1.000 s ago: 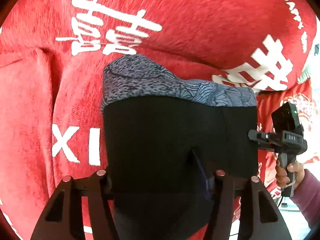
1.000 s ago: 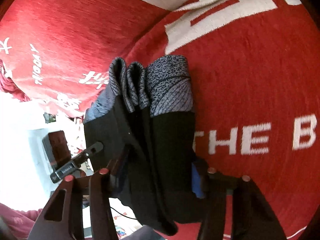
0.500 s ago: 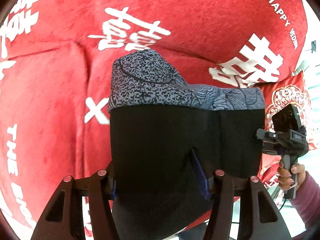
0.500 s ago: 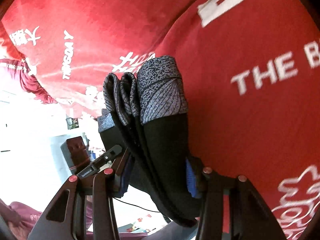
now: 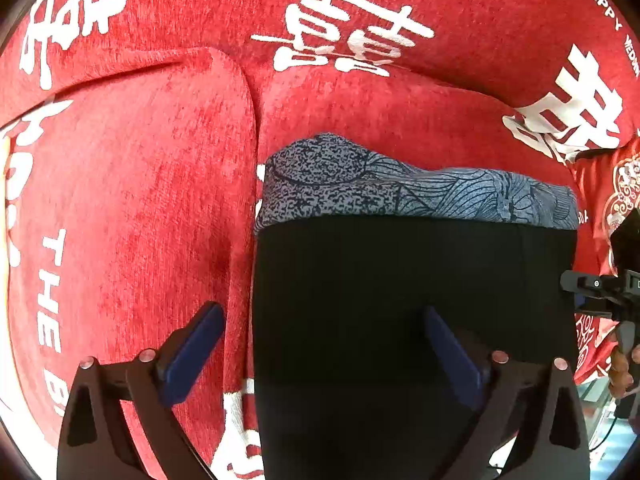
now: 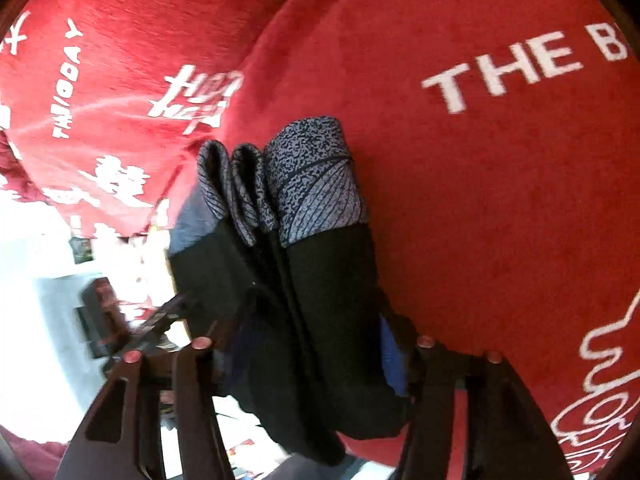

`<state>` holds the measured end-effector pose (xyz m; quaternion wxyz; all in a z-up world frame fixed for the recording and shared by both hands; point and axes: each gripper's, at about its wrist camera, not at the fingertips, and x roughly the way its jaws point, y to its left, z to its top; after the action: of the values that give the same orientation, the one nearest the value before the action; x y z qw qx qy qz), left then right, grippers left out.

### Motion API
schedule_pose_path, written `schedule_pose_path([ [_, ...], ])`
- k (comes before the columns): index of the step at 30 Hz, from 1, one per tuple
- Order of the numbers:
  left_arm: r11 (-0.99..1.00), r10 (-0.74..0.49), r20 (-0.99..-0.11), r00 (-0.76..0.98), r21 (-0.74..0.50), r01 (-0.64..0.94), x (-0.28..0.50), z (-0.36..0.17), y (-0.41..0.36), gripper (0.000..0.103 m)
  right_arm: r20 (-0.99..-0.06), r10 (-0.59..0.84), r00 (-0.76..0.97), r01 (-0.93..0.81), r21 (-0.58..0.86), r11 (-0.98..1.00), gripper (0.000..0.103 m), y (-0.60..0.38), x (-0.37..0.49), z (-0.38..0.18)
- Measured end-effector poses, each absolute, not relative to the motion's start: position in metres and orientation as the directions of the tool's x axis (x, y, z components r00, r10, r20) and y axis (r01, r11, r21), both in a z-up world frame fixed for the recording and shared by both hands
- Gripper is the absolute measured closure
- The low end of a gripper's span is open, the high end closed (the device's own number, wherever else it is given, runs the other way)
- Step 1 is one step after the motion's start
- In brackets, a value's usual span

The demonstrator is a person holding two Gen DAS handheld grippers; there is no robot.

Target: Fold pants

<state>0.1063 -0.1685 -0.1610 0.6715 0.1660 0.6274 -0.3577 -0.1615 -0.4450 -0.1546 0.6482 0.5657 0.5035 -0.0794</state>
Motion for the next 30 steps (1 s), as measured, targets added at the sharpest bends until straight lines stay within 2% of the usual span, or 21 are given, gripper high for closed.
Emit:
schedule_pose_path([
  [1, 0.694, -0.274, -0.96, -0.049, -0.233, 0.681, 0.107, -0.161, -0.169, 0.0, -0.746, 0.462, 0.48, 0.679, 0.649, 0.344, 0.035, -0.444, -0.16, -0.156],
  [5, 0.706, -0.268, -0.962, -0.043, -0.227, 0.671, 0.107, -0.161, -0.169, 0.0, -0.745, 0.446, 0.496, 0.693, 0.649, 0.313, 0.033, -0.444, -0.16, -0.159],
  [12, 0.632, -0.229, -0.973, -0.018, -0.163, 0.757, 0.083, -0.156, -0.196, 0.0, -0.795, 0.404, 0.452, 0.717, 0.594, 0.366, 0.024, -0.433, -0.156, -0.148],
  [16, 0.646, -0.205, -0.979, -0.006, -0.14, 0.751, 0.081, -0.152, -0.197, 0.0, -0.852, 0.355, 0.385, 0.737, 0.515, 0.437, 0.019, -0.423, -0.149, -0.141],
  [21, 0.637, -0.167, -0.983, 0.074, -0.05, 0.77, 0.064, -0.128, -0.186, 0.0, -0.916, 0.278, 0.289, 0.762, 0.396, 0.512, 0.017, -0.407, -0.153, -0.117],
  [23, 0.63, -0.162, -0.982, 0.094, -0.03, 0.776, 0.057, -0.116, -0.18, 0.0, -0.929, 0.256, 0.267, 0.77, 0.365, 0.524, 0.015, -0.402, -0.158, -0.108],
  [25, 0.626, -0.139, -0.986, 0.086, -0.02, 0.779, 0.051, -0.106, -0.174, 0.0, -0.941, 0.232, 0.247, 0.789, 0.335, 0.515, 0.008, -0.397, -0.166, -0.098],
  [30, 0.592, -0.117, -0.983, 0.14, 0.044, 0.805, 0.04, -0.078, -0.165, 0.0, -0.964, 0.179, 0.198, 0.821, 0.263, 0.507, 0.007, -0.377, -0.178, -0.069],
])
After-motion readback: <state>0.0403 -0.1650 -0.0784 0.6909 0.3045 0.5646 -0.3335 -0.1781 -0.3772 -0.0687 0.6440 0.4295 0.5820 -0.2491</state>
